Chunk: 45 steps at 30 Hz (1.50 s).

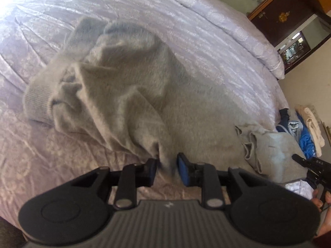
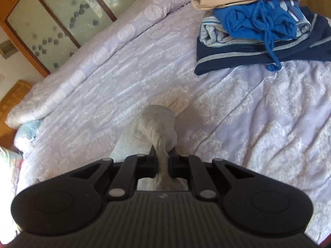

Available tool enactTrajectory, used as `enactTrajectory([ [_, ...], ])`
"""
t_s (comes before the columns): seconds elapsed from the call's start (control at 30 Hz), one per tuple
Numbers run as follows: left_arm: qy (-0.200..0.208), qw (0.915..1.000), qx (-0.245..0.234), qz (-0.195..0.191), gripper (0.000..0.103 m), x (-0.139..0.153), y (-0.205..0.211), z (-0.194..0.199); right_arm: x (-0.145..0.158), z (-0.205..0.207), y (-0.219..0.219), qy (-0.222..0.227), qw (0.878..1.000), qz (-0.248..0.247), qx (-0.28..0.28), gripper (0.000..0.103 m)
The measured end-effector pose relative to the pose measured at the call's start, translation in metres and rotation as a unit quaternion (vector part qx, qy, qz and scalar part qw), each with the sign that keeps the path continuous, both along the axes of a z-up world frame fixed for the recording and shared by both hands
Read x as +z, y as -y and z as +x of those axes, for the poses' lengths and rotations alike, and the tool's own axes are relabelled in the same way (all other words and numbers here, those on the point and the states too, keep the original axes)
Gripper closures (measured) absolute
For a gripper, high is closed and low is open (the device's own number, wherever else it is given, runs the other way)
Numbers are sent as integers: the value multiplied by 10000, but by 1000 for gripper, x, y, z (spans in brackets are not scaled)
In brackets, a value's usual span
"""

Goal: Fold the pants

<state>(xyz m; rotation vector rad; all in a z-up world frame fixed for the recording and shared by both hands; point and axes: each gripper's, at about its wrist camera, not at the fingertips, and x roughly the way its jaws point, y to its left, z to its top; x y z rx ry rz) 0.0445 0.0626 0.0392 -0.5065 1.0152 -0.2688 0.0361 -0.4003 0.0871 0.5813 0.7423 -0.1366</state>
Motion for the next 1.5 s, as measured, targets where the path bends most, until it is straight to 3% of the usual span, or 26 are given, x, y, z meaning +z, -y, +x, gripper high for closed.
enactTrajectory([
  [0.13,528,9980,-208,-274,70,30,-38,-25,25,3,-33,203,9991,-139,353,91],
  [0.27,892,9936,182,-667,67,49,-86,-28,65,12,-80,586,9936,-25,965,91],
  [0.4,1010,9833,673,-1358,67,54,-124,-6,87,27,-144,784,9839,197,1596,91],
  [0.6,922,9772,973,-1646,67,42,-150,21,91,64,-251,786,9647,259,2499,91],
  [0.8,614,9730,1362,-1758,65,9,-179,32,59,90,-359,363,9347,7,3534,90],
  [0.87,459,9718,1523,-1739,68,-2,-188,34,40,95,-391,303,9174,-214,3961,83],
  [0.9,357,9723,1635,-1631,66,-6,-192,32,27,99,-404,162,9029,-145,4293,68],
  [0.93,330,9718,1619,-1682,66,-8,-193,31,15,105,-410,-36,8905,73,4549,61],
  [1.0,350,9695,1534,-1879,65,-11,-195,30,5,111,-401,-215,8958,379,4424,59],
  [1.1,493,9722,1483,-1742,58,-7,-193,30,20,106,-361,145,8995,873,4278,59],
  [1.2,560,9759,1324,-1640,54,-1,-182,33,46,85,-312,629,9134,403,4001,58],
  [1.27,648,9814,1196,-1354,51,6,-169,31,53,69,-277,775,9276,14,3654,56],
  [1.37,687,9883,1027,-890,49,12,-151,28,44,40,-226,701,9498,-377,3026,47],
  [1.5,602,9926,954,-438,55,13,-134,24,12,17,-192,287,9645,-606,2553,45],
])
